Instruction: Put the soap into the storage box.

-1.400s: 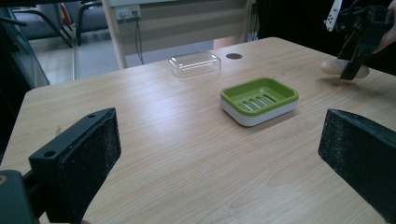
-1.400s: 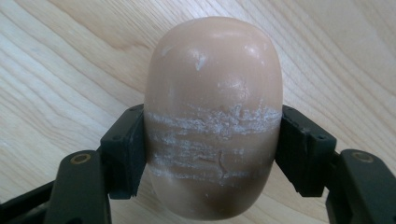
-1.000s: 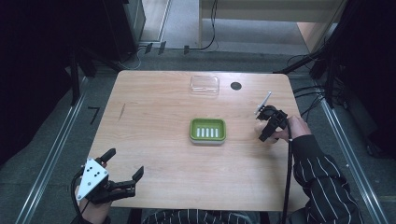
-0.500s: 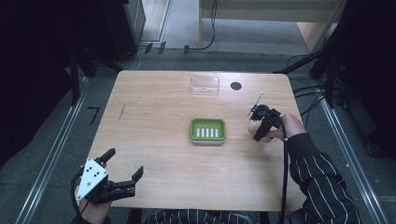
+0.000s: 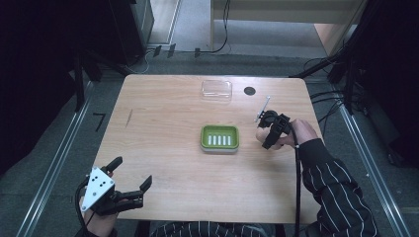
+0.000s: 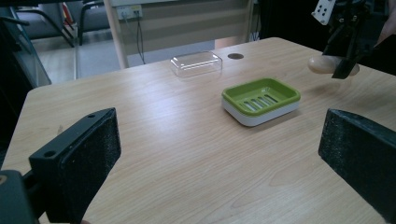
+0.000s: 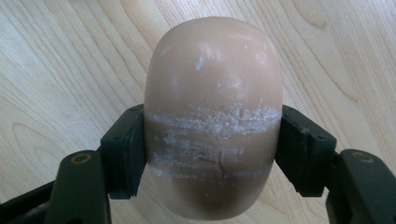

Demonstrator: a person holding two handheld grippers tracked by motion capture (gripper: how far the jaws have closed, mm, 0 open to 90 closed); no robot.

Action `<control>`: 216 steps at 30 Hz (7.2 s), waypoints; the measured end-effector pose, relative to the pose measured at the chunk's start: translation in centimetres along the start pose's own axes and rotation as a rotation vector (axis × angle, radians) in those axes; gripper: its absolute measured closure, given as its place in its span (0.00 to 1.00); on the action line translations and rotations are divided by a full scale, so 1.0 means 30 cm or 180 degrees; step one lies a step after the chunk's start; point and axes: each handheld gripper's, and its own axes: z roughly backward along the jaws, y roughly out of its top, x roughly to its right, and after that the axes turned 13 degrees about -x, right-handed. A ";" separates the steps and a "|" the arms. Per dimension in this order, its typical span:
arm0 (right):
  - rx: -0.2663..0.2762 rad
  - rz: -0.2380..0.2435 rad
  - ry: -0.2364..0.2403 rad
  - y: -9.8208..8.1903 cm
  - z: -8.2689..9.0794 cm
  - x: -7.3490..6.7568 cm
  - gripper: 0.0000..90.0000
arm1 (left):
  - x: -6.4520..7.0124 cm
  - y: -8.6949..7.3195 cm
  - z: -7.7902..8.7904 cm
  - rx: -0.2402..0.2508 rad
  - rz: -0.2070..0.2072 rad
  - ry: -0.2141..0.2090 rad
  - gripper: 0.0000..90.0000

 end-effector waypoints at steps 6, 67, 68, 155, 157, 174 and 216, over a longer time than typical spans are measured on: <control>0.0012 0.0081 -0.0045 0.013 0.019 -0.016 0.37 | 0.000 0.000 0.003 0.0001 0.0002 0.0013 0.00; 0.0172 0.0775 -0.0265 0.233 0.125 -0.108 0.37 | -0.002 -0.028 0.046 -0.0008 0.0084 0.0147 0.00; 0.0169 0.0794 -0.0266 0.237 0.126 -0.109 0.37 | -0.002 -0.030 0.047 -0.0007 0.0092 0.0145 0.00; 0.0173 0.1165 -0.0207 0.446 0.003 -0.205 0.37 | -0.003 -0.048 0.076 -0.0005 0.0160 0.0231 0.00; 0.0143 0.1152 -0.0211 0.449 -0.005 -0.210 0.37 | -0.003 -0.048 0.075 -0.0007 0.0158 0.0228 0.00; 0.0171 0.1131 -0.0160 0.451 -0.011 -0.207 0.36 | -0.005 -0.045 0.071 -0.0017 0.0137 0.0220 0.00; 0.0165 0.0836 -0.0110 0.394 0.050 -0.194 0.10 | -0.005 -0.037 0.057 -0.0007 0.0098 0.0152 0.00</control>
